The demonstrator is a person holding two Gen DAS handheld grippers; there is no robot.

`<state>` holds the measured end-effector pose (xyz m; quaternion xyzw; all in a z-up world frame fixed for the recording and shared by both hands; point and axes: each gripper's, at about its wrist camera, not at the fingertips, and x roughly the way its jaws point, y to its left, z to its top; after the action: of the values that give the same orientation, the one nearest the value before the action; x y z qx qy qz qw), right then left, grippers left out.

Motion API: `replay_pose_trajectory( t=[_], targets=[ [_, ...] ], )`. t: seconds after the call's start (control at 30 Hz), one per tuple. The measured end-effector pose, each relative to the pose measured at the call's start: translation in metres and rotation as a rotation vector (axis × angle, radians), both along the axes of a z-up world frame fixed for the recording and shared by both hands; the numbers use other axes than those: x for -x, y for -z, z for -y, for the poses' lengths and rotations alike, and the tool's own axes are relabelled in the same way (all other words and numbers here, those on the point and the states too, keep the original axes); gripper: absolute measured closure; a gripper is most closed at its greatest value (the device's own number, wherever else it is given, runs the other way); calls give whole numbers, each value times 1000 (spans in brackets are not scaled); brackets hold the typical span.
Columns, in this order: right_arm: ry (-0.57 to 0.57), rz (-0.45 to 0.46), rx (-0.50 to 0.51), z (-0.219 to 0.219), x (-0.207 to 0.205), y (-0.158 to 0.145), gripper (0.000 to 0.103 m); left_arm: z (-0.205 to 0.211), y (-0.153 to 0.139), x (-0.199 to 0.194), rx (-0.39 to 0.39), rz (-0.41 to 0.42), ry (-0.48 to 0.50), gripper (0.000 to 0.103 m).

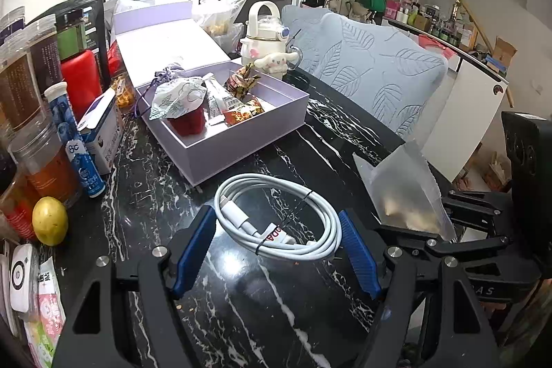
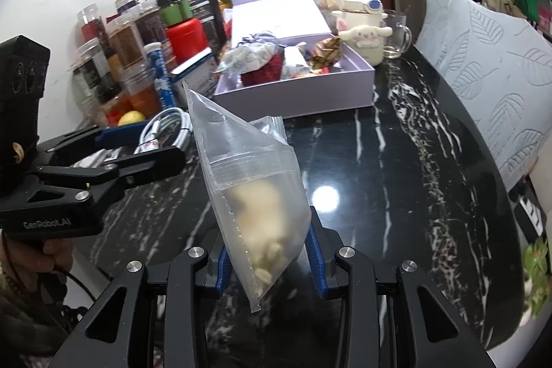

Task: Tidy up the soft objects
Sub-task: 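Carry the clear zip bag and white cable toward the lavender box with both grippers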

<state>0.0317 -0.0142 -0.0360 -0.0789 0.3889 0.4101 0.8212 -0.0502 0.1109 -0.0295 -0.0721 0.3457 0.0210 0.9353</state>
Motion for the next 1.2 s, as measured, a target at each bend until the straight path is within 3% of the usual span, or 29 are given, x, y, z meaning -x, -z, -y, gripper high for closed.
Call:
replay_pose_trajectory(
  t=[0.63,1.2],
  targets=[
    [-105,33,-37,-31,2,-21,67,-25,-25,10,-15,62,-64,30],
    [-145,123,-69,-57,-49,-58,67,-50,-70,-48,-66,132,-73,30]
  ],
)
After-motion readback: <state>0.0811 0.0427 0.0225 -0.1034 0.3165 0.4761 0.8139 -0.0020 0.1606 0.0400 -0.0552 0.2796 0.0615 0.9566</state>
